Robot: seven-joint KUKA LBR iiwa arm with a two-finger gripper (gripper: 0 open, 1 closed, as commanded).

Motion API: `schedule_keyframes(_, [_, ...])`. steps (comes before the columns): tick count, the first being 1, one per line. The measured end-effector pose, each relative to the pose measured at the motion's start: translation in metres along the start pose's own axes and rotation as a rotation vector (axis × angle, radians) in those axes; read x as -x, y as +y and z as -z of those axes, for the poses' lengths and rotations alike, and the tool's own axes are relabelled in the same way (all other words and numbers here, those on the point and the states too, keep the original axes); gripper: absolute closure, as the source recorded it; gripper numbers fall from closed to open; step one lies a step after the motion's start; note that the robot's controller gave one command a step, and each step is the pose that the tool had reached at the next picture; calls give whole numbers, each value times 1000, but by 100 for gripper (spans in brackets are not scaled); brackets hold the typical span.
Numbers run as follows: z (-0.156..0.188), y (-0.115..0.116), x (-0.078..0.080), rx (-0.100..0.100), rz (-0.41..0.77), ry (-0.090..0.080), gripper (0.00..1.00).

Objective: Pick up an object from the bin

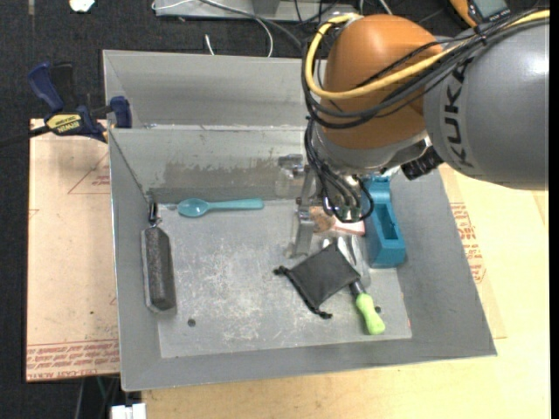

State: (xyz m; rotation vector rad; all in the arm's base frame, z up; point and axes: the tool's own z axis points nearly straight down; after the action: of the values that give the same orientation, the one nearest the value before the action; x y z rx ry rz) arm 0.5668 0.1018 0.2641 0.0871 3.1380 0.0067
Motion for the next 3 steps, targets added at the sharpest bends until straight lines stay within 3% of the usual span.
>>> schedule_keyframes(1, [5, -35, 2, -1, -7, -3, 0])
schedule_keyframes(2, [-32, -63, 4, 0, 188, -4, 0])
schedule_keyframes(3, [-61, -69, 3, 2, 91, -8, 0])
